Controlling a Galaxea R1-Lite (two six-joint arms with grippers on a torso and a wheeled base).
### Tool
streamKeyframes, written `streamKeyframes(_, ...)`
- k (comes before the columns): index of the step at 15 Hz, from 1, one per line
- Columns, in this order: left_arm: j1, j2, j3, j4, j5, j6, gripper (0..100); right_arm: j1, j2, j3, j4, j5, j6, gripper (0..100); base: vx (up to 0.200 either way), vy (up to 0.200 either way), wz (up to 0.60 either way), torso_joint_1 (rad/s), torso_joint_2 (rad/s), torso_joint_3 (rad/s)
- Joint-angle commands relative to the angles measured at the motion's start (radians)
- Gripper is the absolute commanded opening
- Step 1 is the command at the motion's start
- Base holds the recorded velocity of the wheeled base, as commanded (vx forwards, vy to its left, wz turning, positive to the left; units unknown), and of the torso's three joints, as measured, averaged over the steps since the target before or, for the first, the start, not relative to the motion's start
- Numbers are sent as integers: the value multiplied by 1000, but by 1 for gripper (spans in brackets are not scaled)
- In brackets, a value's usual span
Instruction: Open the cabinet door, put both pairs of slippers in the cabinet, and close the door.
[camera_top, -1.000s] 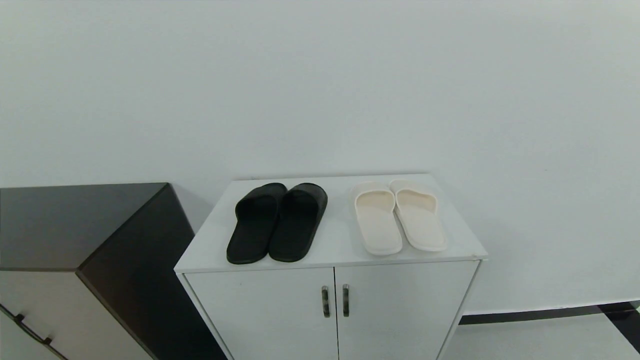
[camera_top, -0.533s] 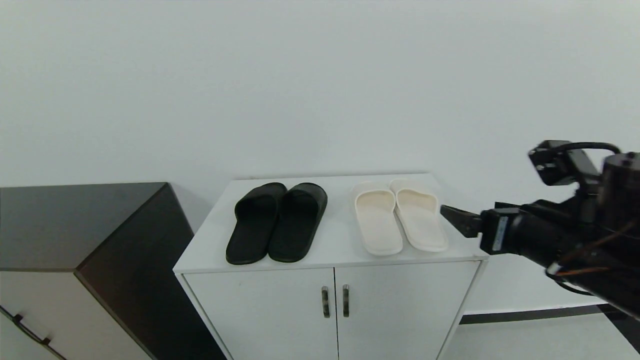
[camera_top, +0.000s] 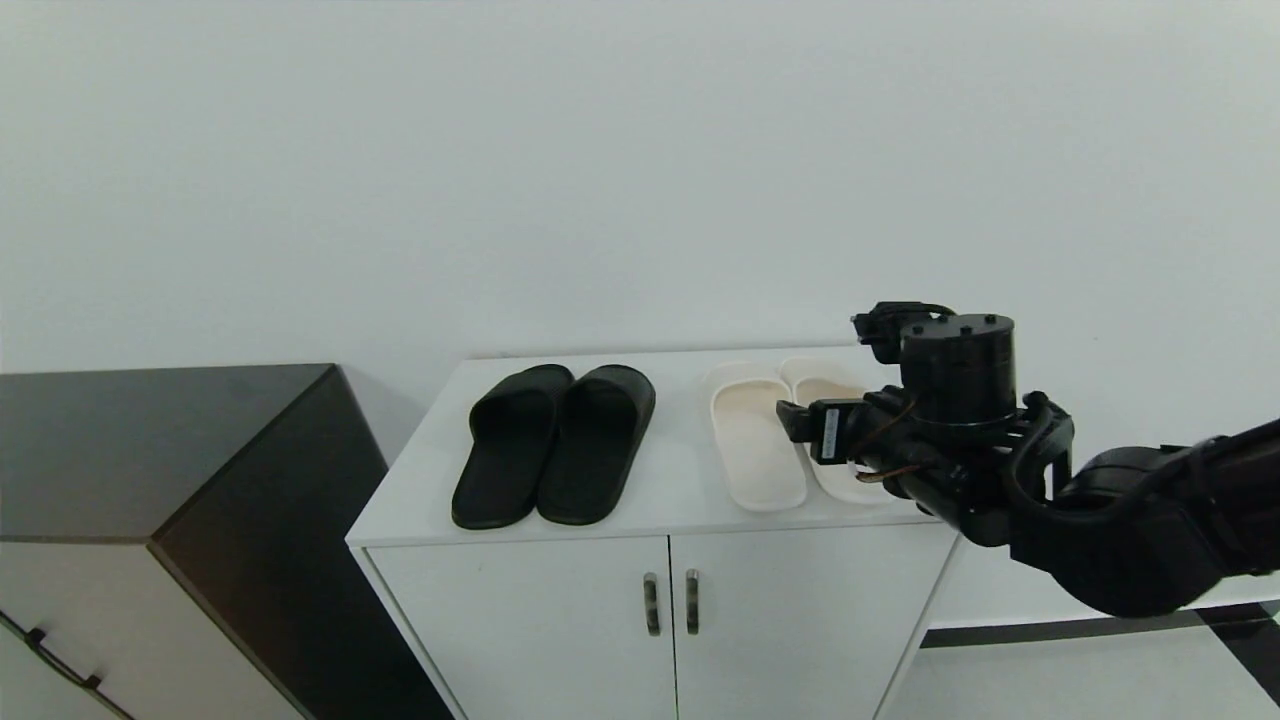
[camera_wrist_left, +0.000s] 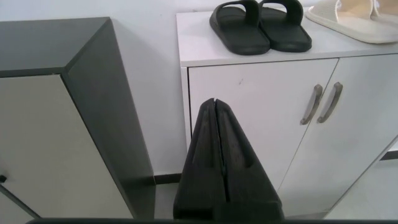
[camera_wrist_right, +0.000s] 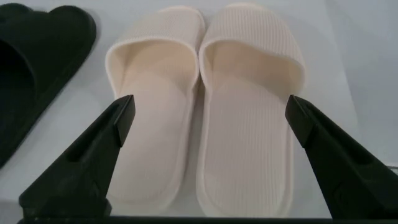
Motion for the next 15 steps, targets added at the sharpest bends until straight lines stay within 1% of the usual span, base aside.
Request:
streamKeyframes(1, 0, 1, 0, 0, 0, 0, 0, -17, 78, -54, -1, 0, -18, 100, 0, 0, 0, 0, 0, 0)
streamKeyframes(9, 0, 1, 0, 0, 0, 0, 0, -46, 239, -240, 3, 5, -61, 100, 0, 0, 0, 0, 0, 0)
streamKeyframes(15, 0, 1, 2, 0, 1, 0, 0, -72, 323, -325, 5, 5, -66, 100, 0, 0, 0, 0, 0, 0)
